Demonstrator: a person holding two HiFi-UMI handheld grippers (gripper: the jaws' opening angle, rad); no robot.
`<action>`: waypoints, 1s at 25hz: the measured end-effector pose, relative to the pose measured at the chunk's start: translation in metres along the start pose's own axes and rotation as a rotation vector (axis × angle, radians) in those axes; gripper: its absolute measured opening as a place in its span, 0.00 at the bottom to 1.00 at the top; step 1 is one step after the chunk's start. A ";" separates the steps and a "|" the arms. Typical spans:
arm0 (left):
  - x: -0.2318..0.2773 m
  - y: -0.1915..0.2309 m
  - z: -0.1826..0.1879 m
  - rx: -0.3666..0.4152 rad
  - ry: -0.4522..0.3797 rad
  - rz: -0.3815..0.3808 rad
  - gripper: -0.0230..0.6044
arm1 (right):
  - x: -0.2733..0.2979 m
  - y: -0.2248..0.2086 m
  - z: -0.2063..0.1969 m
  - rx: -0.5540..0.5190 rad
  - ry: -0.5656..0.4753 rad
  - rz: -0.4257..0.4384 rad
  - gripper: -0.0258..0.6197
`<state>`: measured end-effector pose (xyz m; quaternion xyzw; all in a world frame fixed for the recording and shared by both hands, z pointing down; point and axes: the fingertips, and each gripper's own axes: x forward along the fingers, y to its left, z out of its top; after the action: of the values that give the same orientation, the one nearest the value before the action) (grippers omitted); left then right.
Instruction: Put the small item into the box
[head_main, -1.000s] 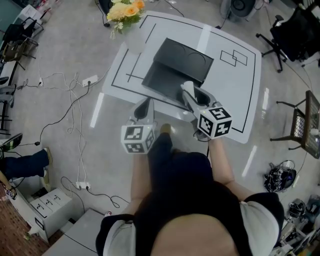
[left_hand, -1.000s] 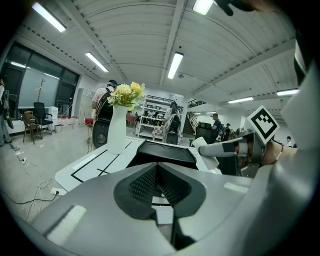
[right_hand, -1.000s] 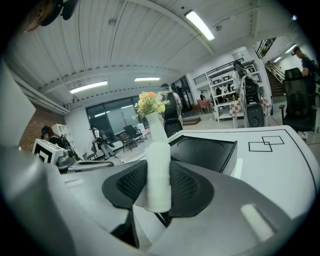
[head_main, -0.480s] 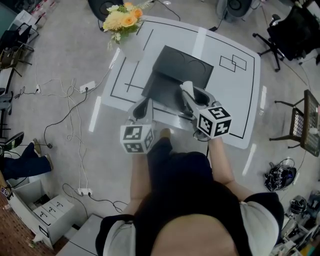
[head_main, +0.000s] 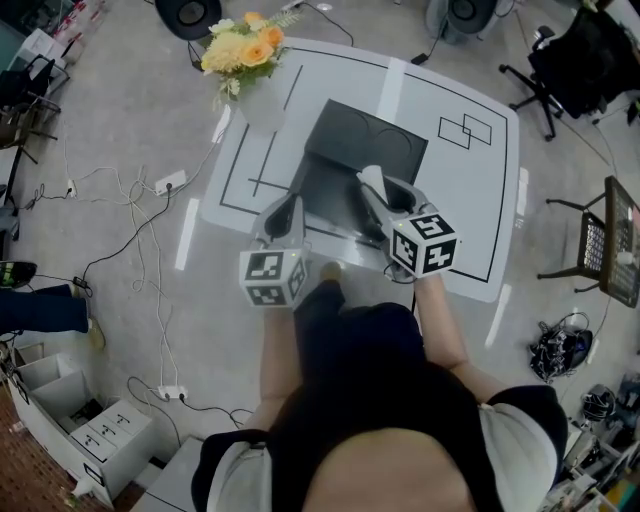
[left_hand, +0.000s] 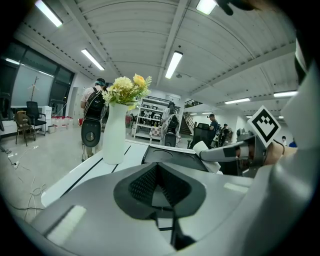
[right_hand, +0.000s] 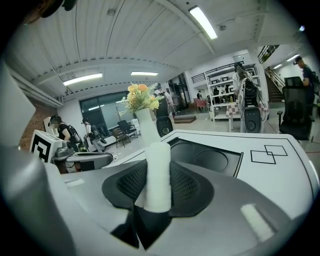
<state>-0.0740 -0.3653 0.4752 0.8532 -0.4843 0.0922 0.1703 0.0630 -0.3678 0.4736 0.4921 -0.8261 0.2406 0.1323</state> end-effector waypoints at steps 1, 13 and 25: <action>0.001 0.001 0.000 0.000 0.000 -0.001 0.05 | 0.002 0.000 0.000 -0.006 0.005 -0.003 0.26; 0.010 0.021 0.001 -0.010 0.002 -0.003 0.05 | 0.028 0.008 -0.005 -0.055 0.058 0.004 0.26; 0.015 0.034 0.003 -0.013 0.002 -0.007 0.05 | 0.050 0.024 -0.018 -0.163 0.173 0.044 0.26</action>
<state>-0.0954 -0.3947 0.4843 0.8537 -0.4817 0.0894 0.1765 0.0174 -0.3855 0.5051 0.4390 -0.8389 0.2171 0.2374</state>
